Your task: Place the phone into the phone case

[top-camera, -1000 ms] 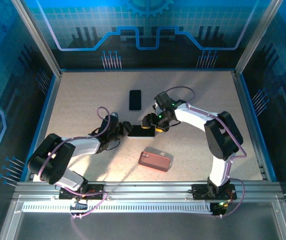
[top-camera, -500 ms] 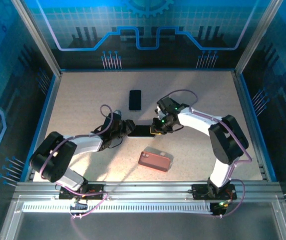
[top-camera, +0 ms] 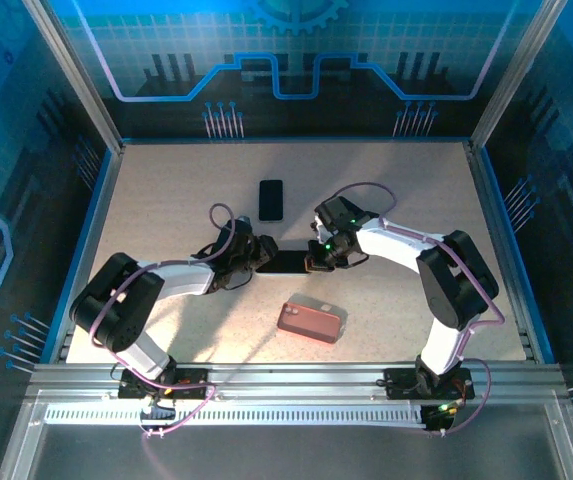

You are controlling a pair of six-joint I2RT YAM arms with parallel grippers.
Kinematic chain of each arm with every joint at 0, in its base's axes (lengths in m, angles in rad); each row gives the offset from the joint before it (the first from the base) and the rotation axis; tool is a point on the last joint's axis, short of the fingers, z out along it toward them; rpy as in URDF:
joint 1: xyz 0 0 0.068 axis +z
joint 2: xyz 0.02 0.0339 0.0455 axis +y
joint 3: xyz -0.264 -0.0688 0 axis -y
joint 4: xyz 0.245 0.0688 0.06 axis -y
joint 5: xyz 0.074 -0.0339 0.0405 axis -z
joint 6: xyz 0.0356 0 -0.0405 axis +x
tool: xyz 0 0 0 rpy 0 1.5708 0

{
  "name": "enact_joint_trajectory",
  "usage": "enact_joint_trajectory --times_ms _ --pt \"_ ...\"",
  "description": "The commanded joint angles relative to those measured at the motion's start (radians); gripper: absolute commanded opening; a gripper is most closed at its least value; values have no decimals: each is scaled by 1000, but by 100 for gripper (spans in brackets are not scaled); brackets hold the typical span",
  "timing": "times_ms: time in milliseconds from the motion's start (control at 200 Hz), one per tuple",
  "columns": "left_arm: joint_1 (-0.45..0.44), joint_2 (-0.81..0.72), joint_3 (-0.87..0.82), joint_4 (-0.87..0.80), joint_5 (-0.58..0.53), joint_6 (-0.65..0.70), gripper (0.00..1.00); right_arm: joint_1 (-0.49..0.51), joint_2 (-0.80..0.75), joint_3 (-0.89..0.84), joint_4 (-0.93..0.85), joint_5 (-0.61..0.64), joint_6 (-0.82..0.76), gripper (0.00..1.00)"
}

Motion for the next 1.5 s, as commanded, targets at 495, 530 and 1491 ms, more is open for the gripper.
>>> enact_joint_trajectory --times_ms 495,530,1491 --pt "-3 -27 102 -296 -53 110 30 40 112 -3 -14 59 -37 5" --pt "-3 -26 113 -328 -60 121 28 43 119 -3 -13 61 -37 4" --pt "10 138 185 -472 -15 201 13 132 320 -8 -39 144 -50 0"
